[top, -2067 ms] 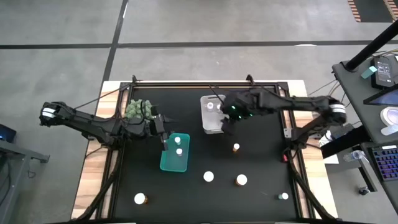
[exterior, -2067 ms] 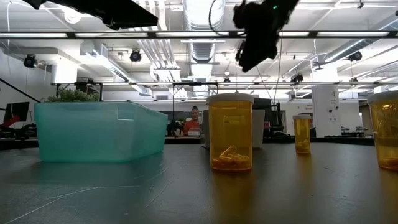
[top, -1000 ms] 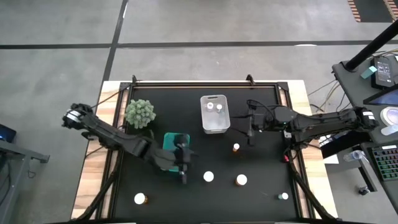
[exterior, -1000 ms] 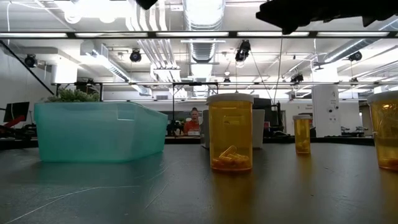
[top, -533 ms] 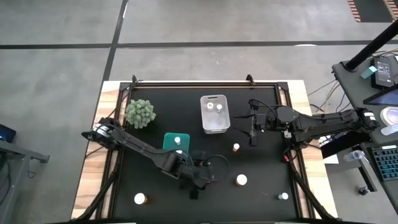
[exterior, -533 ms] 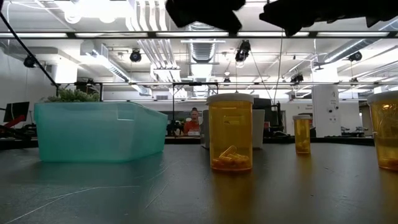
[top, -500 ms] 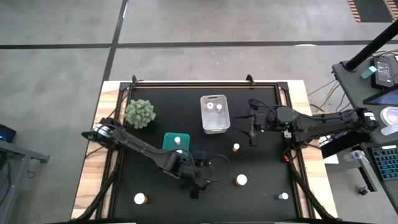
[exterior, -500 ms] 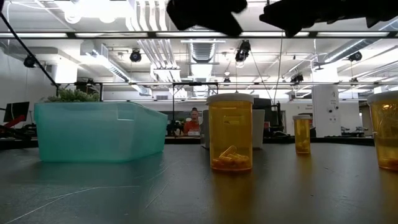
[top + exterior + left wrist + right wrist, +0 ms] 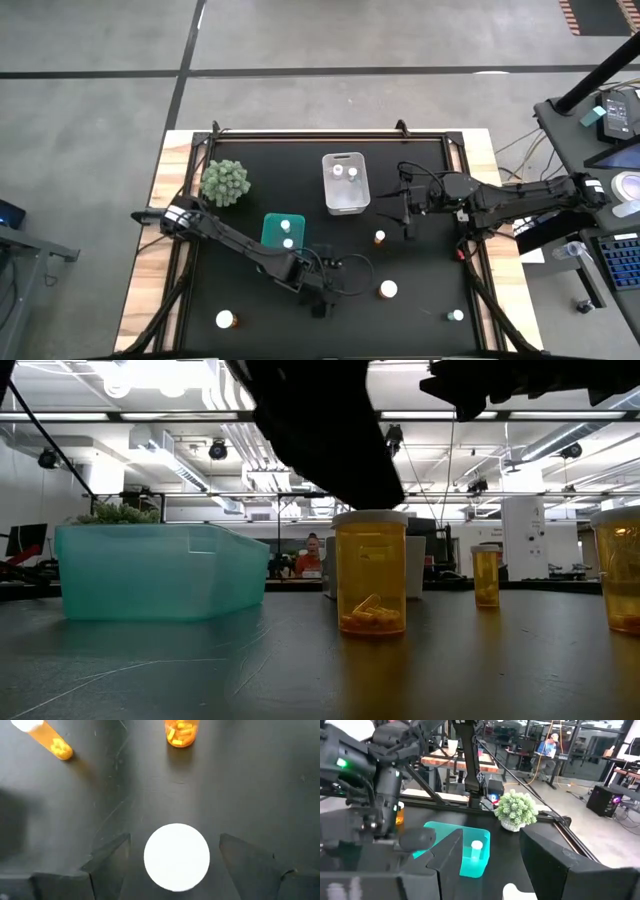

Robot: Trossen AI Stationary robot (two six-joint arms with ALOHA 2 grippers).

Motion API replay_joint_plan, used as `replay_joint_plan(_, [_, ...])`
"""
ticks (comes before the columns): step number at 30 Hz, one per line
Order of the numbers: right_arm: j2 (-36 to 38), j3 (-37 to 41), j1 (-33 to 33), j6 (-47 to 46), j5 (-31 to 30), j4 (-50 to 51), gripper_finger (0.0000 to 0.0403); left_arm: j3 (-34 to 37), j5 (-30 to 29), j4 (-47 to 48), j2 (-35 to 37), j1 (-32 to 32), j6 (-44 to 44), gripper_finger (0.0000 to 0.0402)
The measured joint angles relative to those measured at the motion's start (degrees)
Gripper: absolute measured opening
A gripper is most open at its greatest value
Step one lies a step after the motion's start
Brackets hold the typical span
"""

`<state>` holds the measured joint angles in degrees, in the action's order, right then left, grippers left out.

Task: Pick and place medicine bottles into bin by pill shape (circle, oval)
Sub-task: Put the middle orange pill bottle into the white bin

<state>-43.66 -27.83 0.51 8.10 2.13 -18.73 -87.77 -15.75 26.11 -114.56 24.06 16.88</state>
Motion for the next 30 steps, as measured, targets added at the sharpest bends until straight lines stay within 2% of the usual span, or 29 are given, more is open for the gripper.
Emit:
replay_joint_plan(4, [0.0,0.0,0.0,0.34,-0.07,0.05,0.0187,0.02,1.59,-1.57,-1.01,-0.35,1.19,0.0288])
replay_joint_plan(11, [-0.02,0.0,0.0,0.83,-0.11,0.07,0.0187,1.92,0.76,-1.87,-1.01,-0.44,5.99,0.0288])
replay_joint_plan(16, [-0.02,0.0,0.0,0.95,-0.13,0.05,0.0187,4.47,1.29,-6.22,-1.01,-0.44,6.87,0.0283])
replay_joint_plan(20, [-0.02,0.0,0.0,1.01,-0.15,0.05,0.0187,4.44,1.27,-6.39,-1.01,-0.33,6.84,0.0259])
replay_joint_plan(27, [-0.02,0.0,-0.02,1.11,-0.17,0.05,0.0187,4.44,1.25,-5.91,-1.01,-0.31,6.84,0.0188])
replay_joint_plan(30, [-0.02,0.0,-0.02,1.11,-0.17,0.07,0.0187,4.44,1.23,-5.85,-0.79,-0.26,6.94,0.0187])
